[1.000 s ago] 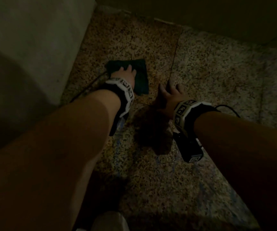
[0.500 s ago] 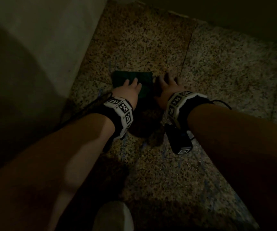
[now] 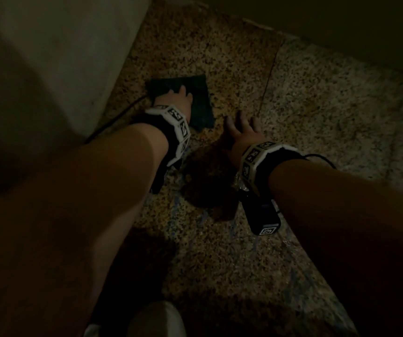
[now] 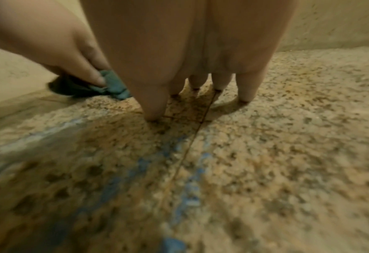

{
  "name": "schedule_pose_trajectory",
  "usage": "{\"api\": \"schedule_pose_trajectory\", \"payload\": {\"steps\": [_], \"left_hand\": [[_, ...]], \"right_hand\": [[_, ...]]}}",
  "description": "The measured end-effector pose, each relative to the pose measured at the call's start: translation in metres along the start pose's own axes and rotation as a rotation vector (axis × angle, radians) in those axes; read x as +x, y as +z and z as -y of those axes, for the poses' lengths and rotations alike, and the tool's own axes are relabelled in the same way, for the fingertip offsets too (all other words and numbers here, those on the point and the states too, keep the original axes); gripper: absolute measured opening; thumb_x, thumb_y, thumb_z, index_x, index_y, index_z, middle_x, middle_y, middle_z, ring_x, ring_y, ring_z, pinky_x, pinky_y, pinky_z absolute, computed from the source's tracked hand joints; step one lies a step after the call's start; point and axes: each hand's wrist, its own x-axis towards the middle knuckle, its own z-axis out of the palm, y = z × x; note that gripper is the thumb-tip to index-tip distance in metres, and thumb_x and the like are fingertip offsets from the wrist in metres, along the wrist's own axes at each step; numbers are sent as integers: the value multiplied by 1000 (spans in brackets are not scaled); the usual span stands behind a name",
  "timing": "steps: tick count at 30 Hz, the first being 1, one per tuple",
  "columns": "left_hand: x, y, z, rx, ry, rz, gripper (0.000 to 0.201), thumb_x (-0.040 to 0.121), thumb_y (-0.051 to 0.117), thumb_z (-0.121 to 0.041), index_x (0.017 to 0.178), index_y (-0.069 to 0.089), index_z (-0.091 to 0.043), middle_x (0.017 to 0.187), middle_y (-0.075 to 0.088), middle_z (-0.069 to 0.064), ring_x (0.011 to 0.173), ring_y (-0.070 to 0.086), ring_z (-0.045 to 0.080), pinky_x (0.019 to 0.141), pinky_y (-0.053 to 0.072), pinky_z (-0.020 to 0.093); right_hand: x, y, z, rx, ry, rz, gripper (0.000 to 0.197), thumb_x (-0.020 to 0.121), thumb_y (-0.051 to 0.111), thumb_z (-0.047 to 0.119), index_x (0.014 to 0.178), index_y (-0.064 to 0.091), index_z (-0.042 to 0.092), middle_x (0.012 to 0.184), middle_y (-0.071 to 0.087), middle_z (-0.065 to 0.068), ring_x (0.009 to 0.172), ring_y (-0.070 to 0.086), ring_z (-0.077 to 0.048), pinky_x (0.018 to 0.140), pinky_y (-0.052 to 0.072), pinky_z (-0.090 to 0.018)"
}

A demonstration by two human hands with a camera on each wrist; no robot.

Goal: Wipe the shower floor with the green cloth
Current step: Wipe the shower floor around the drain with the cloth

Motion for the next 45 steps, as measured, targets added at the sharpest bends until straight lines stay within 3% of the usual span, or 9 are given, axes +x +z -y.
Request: {"api": "schedule_pose_trajectory", "payload": {"steps": [9,13,16,19,25,32,38,41,45], "left_hand": [[-20,45,19,47,18,150,90,90,57,0,150,-10,-13,156,-21,9,144,-9,33,115,15,47],[-3,20,23,26,-16,90,84,93,55,-7,150,-7,-12,156,-16,11,144,-2,35,115,15,49],[2,-3,30,28,-72,20,65,99,44,-12,149,4,-3,157,-5,16,143,7,35,115,14,45],[-6,-8,39,32,-48,-179,52,99,38,-4,148,21,-2,156,11,18,141,20,36,112,18,45],[-7,1,33,66,-48,29,67,100,42,-14,150,-3,-6,156,-8,18,142,6,39,113,19,49],[-37,50,33,44,-46,134,81,95,47,2,150,-10,-15,156,-21,8,144,-10,30,113,14,48],[-13,2,55,54,-28,70,66,100,42,-8,149,-2,-4,156,-11,17,143,2,38,114,15,47],[-18,-18,65,67,-42,-6,54,102,34,-8,150,10,-4,157,-1,16,143,10,34,112,14,40],[-26,-21,64,54,-55,74,55,103,31,-10,149,2,-4,157,-10,15,144,5,32,109,15,35]], "right_hand": [[2,1,8,-30,58,-2,79,97,46,44,149,-13,35,156,-25,4,144,-18,-30,115,8,-57],[1,0,5,-15,49,6,77,97,45,43,149,-13,36,156,-25,5,144,-19,-29,116,8,-55],[1,2,0,-12,20,6,77,98,45,38,148,-14,37,155,-26,6,143,-20,-27,115,7,-55],[4,3,-3,-14,20,10,80,98,48,35,148,-15,38,154,-28,7,143,-21,-26,114,9,-55],[2,3,-3,-33,19,4,77,98,44,40,148,-15,38,155,-27,7,144,-20,-26,113,11,-56],[-10,-4,23,-172,94,22,75,101,40,36,150,-15,24,157,-23,-4,145,-11,-29,111,20,-53],[-2,-2,15,-152,78,56,74,101,39,39,149,-16,30,155,-26,1,145,-16,-24,114,20,-53],[0,-2,5,-142,48,59,76,100,42,32,148,-17,35,154,-29,5,145,-17,-20,115,19,-50],[1,2,4,-130,41,51,78,100,43,30,147,-18,37,153,-31,6,144,-19,-19,113,17,-52]]}}
